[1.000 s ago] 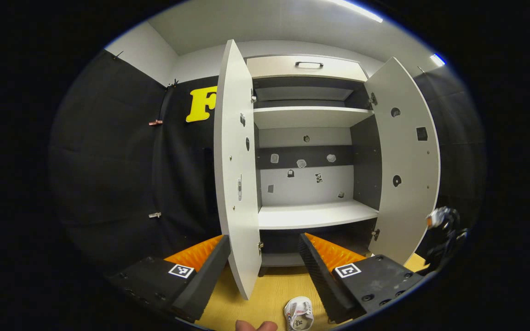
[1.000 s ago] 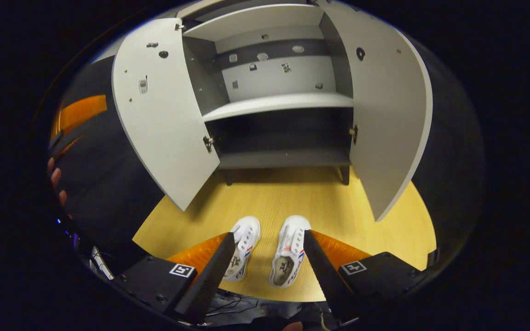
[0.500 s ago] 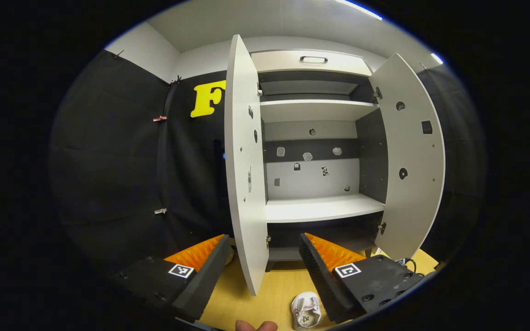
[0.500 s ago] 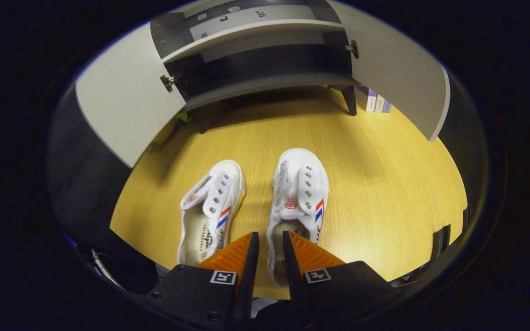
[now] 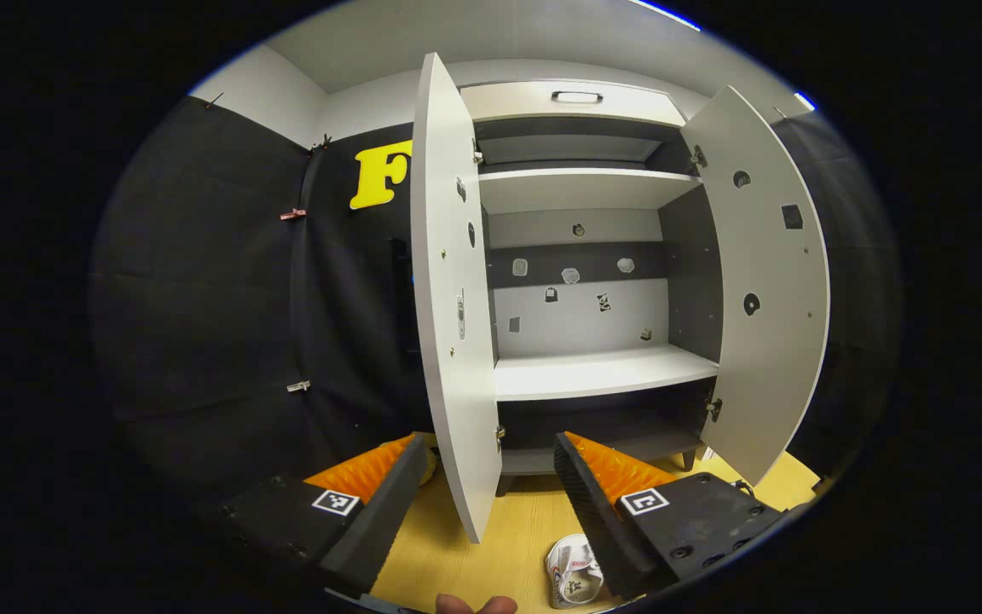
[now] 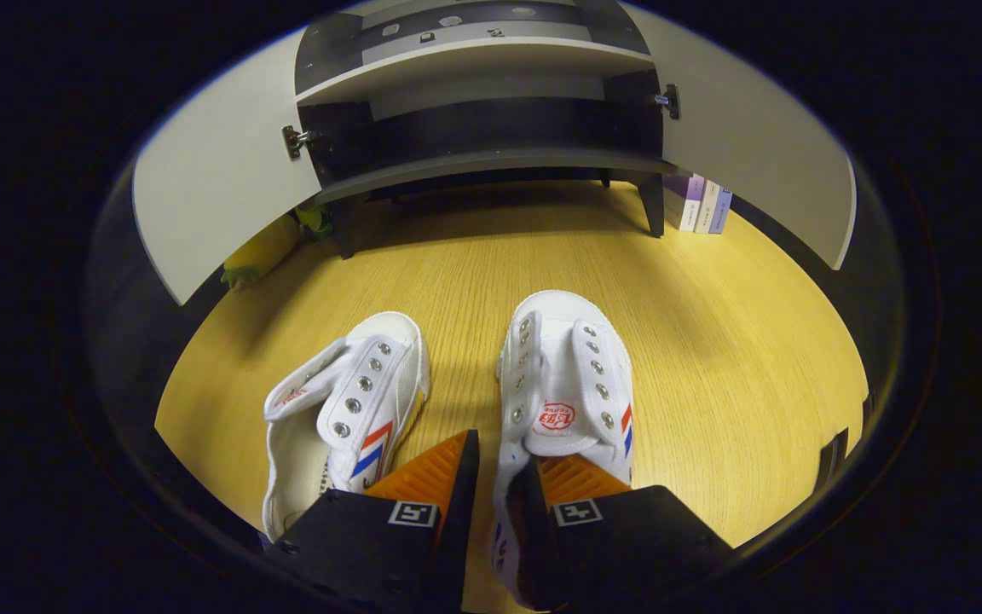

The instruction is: Grab one shoe with the right hand and put it into the shoe cabinet, grab the other shoe with the left hand and put it into the shoe cabinet; then close the right door with the right hand and the left door with the left hand.

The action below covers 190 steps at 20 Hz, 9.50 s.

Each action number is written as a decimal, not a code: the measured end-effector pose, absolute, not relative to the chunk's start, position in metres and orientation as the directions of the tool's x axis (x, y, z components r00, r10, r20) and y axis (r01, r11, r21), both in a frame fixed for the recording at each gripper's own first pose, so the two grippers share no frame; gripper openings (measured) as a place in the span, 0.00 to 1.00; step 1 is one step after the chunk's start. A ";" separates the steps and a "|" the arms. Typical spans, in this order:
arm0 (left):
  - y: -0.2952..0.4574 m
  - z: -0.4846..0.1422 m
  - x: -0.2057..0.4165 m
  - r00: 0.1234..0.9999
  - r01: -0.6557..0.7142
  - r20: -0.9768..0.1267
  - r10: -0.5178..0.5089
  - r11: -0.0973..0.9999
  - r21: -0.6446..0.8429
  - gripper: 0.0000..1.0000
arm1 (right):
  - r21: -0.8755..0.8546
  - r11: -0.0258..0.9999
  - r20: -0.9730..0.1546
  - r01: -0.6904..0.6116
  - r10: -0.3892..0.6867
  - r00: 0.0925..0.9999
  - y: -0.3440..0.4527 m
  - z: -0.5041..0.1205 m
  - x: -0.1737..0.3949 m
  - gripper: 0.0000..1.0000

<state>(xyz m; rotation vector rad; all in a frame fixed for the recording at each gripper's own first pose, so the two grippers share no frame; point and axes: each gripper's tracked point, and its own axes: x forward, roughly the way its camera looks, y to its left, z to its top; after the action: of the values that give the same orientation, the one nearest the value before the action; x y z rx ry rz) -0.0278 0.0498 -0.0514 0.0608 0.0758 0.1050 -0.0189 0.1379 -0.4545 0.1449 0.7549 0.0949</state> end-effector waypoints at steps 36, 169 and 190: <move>0.034 -0.064 0.002 0.998 -0.025 -0.065 0.024 1.000 -0.007 0.96 | 0.115 0.973 -0.309 -0.201 0.228 0.923 0.101 -0.093 0.154 0.05; -0.028 -0.085 0.443 0.827 -0.182 -0.521 0.211 0.977 0.108 0.08 | 0.181 0.977 -0.087 0.109 -0.095 0.992 -0.242 -0.023 0.059 0.97; -0.065 -0.017 0.342 0.948 -0.018 -0.313 0.049 0.995 0.100 0.96 | 0.175 0.982 -0.052 0.066 -0.058 0.997 -0.207 0.009 0.024 0.97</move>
<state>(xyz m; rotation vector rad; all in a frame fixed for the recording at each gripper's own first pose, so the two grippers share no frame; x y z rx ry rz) 0.3422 -0.0652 -0.0172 0.0967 0.3209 0.0341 0.0241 -0.2075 0.0090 0.1772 0.0469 -0.0621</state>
